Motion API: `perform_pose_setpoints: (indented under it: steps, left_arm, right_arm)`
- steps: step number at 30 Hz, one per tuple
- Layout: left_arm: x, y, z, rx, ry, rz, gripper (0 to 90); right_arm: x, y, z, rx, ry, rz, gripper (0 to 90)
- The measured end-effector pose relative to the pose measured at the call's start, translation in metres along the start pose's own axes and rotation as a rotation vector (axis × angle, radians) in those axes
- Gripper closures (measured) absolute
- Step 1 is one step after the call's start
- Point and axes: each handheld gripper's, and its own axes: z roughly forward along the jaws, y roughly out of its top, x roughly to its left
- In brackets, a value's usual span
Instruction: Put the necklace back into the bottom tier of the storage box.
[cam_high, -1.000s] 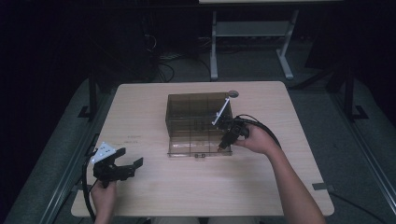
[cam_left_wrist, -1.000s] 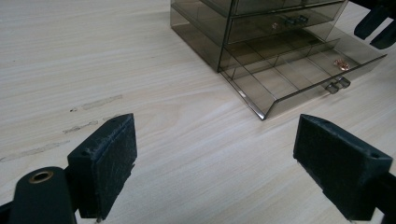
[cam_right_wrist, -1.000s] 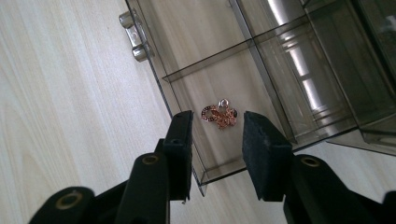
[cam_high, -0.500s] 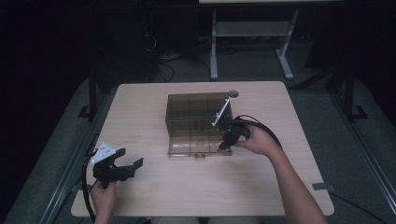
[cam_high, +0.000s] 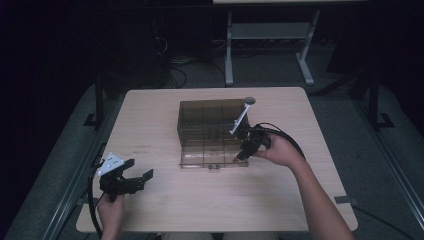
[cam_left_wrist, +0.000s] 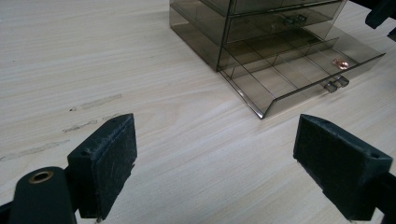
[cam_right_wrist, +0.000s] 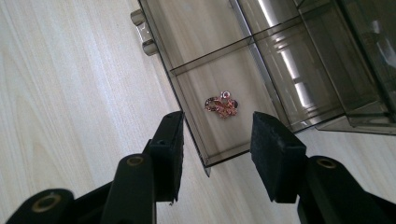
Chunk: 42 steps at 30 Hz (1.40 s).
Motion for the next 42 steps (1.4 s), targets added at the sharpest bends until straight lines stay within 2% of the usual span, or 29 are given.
perform_pose_setpoints:
  steps: [20,42]
  left_arm:
    - [0.000,0.000,-0.001,-0.001,0.002,0.001,13.0]
    - [-0.002,0.000,0.000,-0.002,0.002,0.002,12.9]
  right_arm:
    - [0.005,-0.011,-0.009,-0.009,-0.014,-0.006,49.7]
    - [0.015,-0.038,-0.023,-0.032,-0.029,-0.009,46.5]
